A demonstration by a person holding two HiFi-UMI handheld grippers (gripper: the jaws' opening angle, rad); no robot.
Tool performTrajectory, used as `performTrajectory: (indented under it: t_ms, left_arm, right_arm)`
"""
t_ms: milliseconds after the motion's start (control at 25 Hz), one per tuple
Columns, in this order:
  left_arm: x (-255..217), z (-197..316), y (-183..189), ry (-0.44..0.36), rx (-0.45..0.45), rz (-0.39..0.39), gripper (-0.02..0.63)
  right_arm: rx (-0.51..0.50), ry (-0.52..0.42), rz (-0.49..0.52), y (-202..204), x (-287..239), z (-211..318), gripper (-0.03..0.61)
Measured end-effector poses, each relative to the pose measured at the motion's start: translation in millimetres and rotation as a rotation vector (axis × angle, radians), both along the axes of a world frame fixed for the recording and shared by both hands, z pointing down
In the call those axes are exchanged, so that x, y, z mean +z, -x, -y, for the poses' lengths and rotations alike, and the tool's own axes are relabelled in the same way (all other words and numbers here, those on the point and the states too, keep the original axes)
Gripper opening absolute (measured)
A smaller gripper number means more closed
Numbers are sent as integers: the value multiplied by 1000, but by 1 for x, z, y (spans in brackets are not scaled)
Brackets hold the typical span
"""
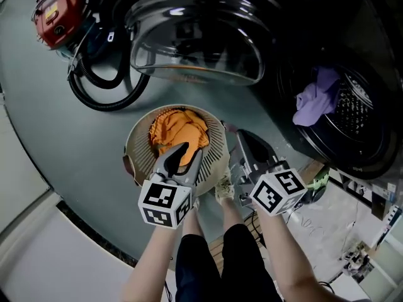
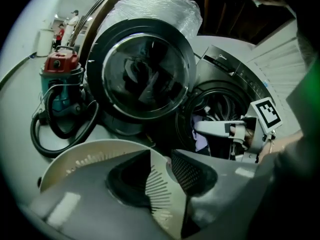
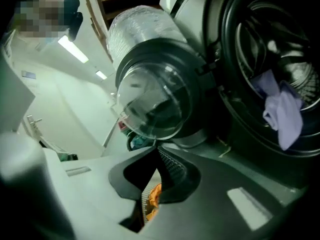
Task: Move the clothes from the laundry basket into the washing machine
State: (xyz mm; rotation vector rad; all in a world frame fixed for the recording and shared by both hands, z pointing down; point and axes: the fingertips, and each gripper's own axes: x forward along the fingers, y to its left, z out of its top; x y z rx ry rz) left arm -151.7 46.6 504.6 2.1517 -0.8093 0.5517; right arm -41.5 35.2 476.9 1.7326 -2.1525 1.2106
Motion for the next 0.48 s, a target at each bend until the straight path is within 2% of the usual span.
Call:
performTrajectory:
  t_ms: [120, 240, 480]
  left_arm:
    - [26, -5, 16, 33, -50, 28, 127]
    - [55, -9, 28, 68, -101, 65, 150]
    - [129, -17, 41, 146, -168, 133, 203]
  right_arm:
    - [-153, 33, 40, 37, 21, -5, 29]
    - [-251, 87, 70, 65, 43, -12, 29]
    - [-292, 87, 83, 95, 68, -14, 29]
